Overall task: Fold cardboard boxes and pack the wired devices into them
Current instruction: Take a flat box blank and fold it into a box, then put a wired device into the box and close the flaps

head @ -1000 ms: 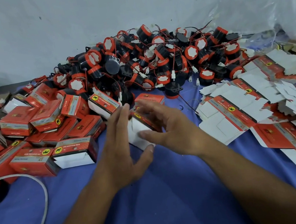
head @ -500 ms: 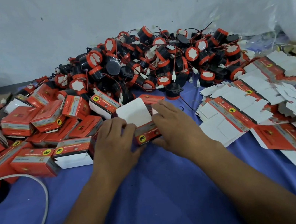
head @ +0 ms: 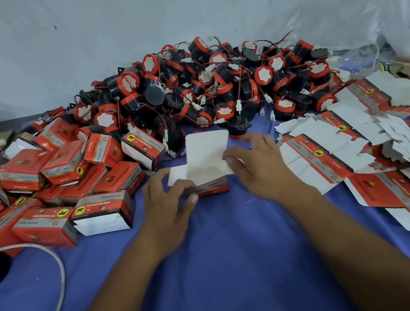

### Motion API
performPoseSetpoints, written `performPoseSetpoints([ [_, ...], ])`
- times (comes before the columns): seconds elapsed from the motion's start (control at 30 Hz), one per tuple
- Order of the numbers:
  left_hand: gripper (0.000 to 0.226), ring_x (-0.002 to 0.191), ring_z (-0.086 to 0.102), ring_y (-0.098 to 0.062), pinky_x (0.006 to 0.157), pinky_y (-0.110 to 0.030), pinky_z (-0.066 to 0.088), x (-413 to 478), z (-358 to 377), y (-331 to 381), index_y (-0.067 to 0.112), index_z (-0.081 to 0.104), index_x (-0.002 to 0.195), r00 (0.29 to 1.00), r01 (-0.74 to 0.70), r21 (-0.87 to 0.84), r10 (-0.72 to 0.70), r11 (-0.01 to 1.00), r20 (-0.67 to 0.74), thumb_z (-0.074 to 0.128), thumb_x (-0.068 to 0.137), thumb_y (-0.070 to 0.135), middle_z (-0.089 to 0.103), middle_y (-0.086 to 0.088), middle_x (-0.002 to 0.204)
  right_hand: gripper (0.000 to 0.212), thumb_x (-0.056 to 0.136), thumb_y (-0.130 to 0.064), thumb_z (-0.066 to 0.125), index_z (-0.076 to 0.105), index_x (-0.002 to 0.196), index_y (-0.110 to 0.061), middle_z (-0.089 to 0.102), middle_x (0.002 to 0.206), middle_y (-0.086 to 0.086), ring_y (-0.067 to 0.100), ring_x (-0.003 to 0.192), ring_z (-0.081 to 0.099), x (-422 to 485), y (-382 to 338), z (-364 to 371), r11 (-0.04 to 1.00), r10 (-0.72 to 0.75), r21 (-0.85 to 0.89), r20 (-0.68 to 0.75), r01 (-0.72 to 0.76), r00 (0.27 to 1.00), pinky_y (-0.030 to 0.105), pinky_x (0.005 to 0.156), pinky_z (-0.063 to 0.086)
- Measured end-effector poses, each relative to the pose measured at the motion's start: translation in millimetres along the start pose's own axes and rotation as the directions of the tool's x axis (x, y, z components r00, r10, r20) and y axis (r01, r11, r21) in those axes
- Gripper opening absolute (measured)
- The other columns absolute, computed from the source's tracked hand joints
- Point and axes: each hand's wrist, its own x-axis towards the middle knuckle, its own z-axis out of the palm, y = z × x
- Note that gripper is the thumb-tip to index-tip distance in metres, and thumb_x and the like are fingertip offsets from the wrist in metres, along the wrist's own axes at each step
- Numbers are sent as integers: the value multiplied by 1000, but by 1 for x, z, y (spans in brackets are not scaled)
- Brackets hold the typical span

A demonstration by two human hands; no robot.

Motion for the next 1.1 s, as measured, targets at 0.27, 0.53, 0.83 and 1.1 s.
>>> performPoseSetpoints([
  [0.27, 10, 143, 28, -26, 113, -42, 27, 3, -6, -4, 16, 66, 99, 988, 1, -134, -22, 991, -155, 61, 97, 25, 36, -13, 150, 36, 100, -27, 48, 56, 134, -21, 47, 139, 11, 41, 131, 36, 4, 29, 4, 934, 270, -269, 106, -234, 957, 48, 108, 27],
  [0.53, 27, 129, 41, -20, 104, -30, 35, 2, -7, -5, 19, 62, 116, 983, 16, -180, -48, 984, -178, 69, 91, 24, 47, -3, 133, 20, 94, -10, 58, 76, 96, -17, 76, 83, -3, -1, 76, 67, 10, 19, -43, 650, 304, 749, -100, -130, 947, 9, 66, 48],
  [0.83, 44, 114, 47, -3, 89, -3, 38, 0, -8, -1, 28, 55, 114, 981, -54, -238, 7, 970, -194, 81, 80, 18, 49, 1, 123, 58, 94, -13, 65, 35, 143, -16, 73, 113, -1, 17, 105, 70, 11, 29, -53, 379, 314, 925, -130, 1, 940, 31, 92, 56],
  [1.1, 45, 113, 42, 9, 82, -5, 39, 0, -6, -6, 40, 49, 101, 994, -36, -233, 11, 972, -106, 83, 76, 24, 47, 9, 121, 74, 74, -77, 59, 55, 134, -33, 43, 149, -10, 13, 136, 42, -1, 34, -62, 975, 14, 186, 487, -119, 873, 31, 106, 36],
])
